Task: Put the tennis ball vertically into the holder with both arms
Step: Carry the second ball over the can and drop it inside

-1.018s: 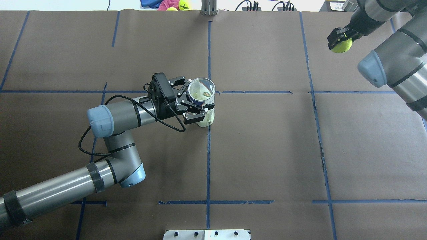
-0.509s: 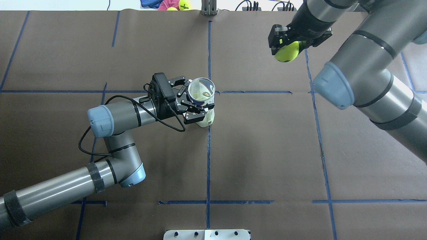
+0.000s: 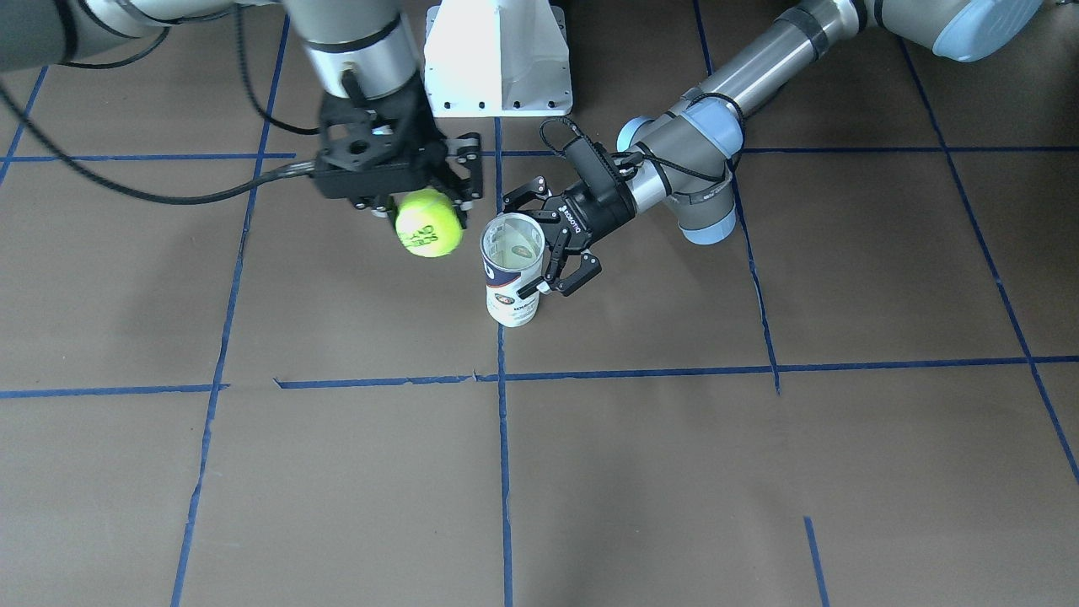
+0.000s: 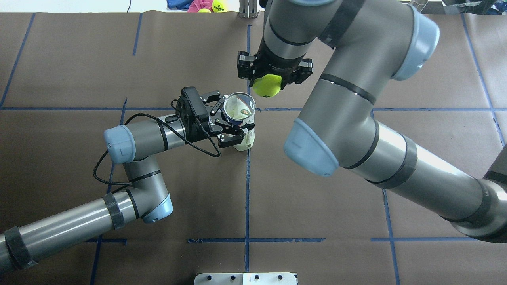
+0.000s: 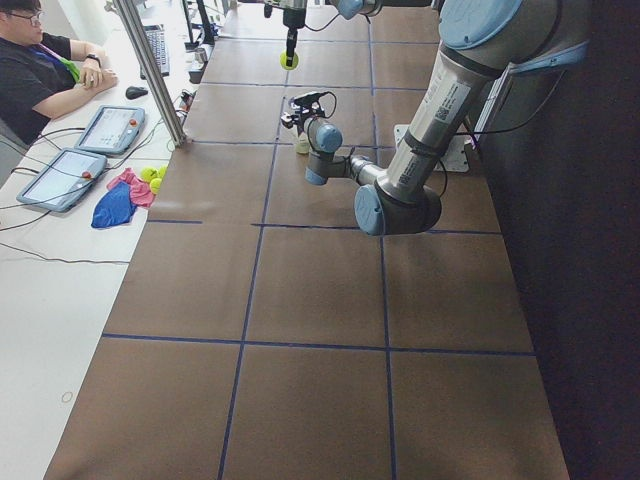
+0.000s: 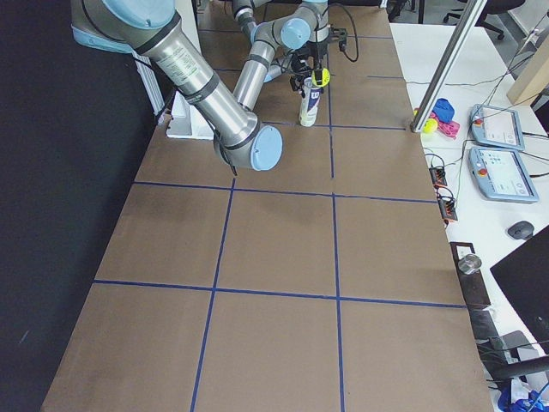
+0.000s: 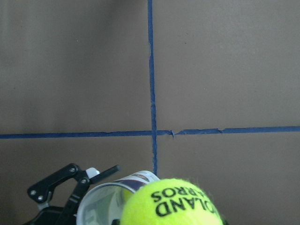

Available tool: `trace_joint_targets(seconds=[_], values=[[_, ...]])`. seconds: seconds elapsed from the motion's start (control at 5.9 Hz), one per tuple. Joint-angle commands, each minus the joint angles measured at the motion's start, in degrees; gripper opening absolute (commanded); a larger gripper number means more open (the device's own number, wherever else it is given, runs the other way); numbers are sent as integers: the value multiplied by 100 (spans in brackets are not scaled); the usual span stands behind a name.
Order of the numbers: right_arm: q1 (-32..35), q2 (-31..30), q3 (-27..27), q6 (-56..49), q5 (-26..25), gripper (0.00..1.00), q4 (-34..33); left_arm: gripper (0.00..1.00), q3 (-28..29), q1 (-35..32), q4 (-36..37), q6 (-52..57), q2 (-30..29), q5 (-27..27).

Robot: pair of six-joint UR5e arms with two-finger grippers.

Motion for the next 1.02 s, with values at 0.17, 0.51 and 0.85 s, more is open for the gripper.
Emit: trace_joint_targets(seconds=[0.17, 0.51, 0.85], values=[[-365, 241, -199, 329, -394, 25, -34, 95, 0, 2, 8, 0, 0, 0], [-524, 250, -199, 329, -719, 98, -16, 95, 9, 2, 8, 9, 0, 0], [-524, 250, -190, 303, -702, 99, -16, 95, 0, 2, 8, 9, 0, 0]])
